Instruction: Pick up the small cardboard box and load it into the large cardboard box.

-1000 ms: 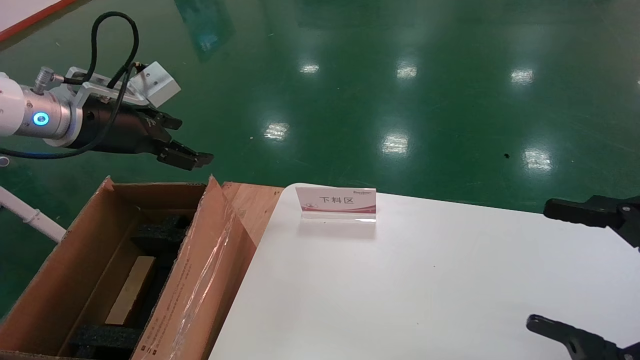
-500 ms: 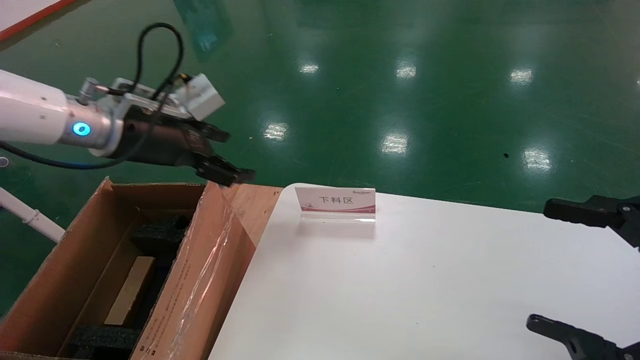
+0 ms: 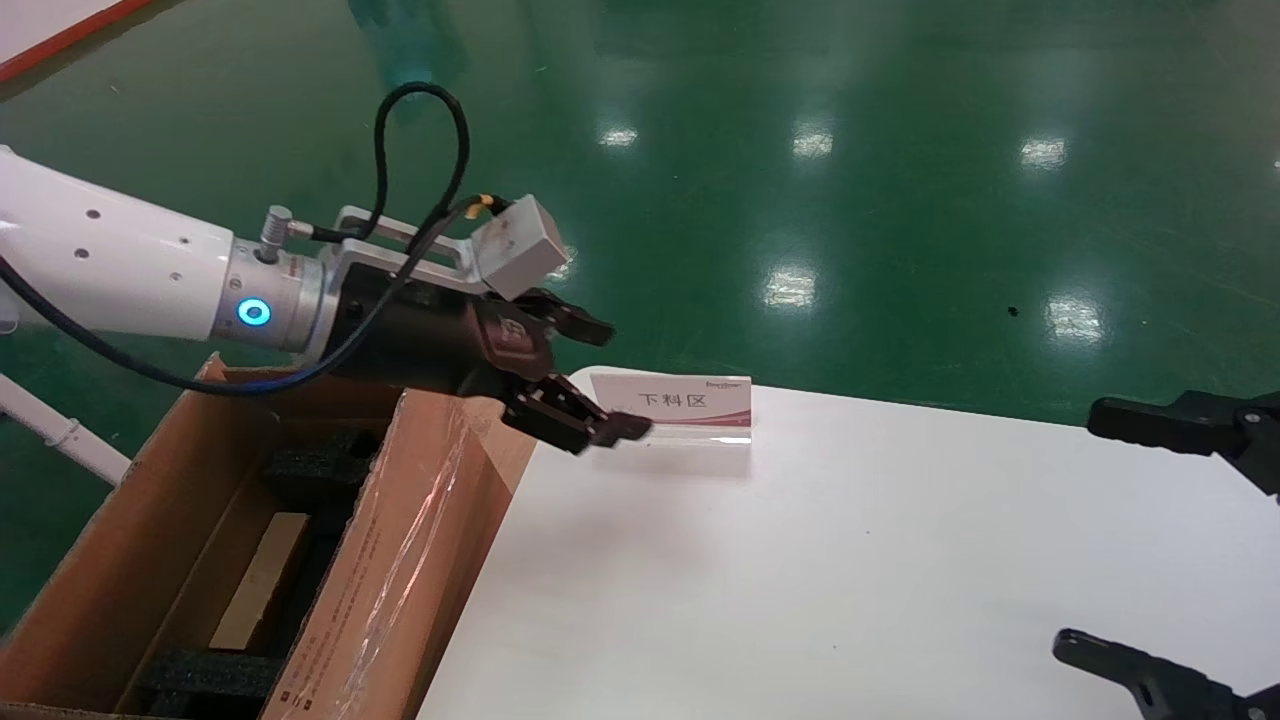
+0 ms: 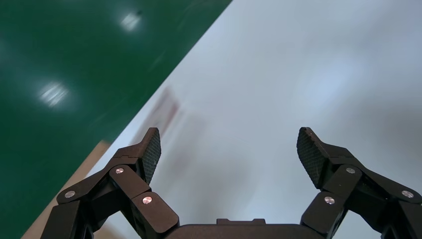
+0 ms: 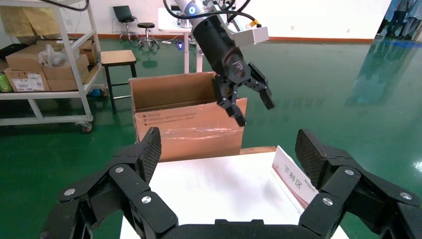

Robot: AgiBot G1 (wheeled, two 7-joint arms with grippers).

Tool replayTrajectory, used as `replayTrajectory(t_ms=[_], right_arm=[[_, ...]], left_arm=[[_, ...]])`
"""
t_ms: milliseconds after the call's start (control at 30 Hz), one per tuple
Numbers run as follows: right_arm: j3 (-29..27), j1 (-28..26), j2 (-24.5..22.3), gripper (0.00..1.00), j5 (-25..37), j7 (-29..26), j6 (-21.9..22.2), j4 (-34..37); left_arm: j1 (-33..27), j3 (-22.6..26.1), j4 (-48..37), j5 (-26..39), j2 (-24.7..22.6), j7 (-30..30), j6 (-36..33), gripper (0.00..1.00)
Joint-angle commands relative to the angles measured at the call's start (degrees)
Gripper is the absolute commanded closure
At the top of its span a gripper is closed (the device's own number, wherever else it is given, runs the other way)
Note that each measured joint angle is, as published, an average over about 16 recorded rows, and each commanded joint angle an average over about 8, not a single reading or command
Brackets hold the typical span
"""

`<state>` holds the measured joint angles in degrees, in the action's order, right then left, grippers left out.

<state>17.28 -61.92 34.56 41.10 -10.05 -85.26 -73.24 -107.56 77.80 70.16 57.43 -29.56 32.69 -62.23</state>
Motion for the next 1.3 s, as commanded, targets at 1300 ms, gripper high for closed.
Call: replayTrajectory(t_ms=[1300], right_arm=[[0.09,0.0,-0.05,0.0,-0.08,0.05,0.06,0.02]], left_arm=[[48.74,-65.5,3.59,-16.4,-5.74,-22.73,-24.71,0.0]])
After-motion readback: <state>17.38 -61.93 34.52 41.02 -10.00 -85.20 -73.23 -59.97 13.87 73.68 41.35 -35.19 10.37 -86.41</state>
